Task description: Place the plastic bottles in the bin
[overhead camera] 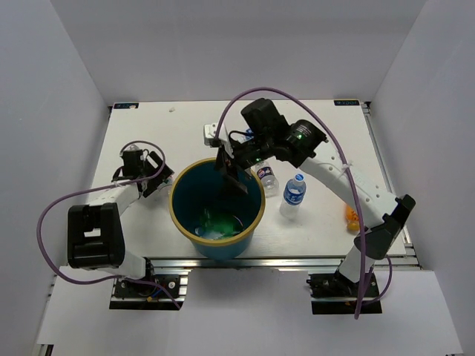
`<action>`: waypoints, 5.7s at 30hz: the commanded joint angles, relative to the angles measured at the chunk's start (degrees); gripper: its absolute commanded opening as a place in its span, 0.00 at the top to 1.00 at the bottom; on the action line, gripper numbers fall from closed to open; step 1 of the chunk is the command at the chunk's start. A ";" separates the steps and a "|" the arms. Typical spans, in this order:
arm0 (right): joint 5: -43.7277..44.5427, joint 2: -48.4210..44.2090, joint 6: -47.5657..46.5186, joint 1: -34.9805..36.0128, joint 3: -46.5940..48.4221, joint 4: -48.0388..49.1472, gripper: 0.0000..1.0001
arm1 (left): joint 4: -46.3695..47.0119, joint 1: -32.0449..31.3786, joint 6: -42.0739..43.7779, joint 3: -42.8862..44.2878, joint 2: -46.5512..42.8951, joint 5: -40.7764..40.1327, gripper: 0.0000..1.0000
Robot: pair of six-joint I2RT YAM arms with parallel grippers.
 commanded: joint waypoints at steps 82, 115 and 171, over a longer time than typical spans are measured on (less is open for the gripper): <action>44.02 30.72 25.72 -21.01 1.53 5.12 0.11 | -11.94 1.76 1.35 16.35 -18.79 -11.63 0.02; 20.23 -6.06 7.28 -10.40 2.26 11.61 0.60 | -6.40 7.22 2.23 8.43 -19.58 -5.48 0.02; 64.68 46.45 51.91 -27.42 24.67 30.43 0.11 | -2.79 7.30 9.70 11.86 -1.13 0.68 0.02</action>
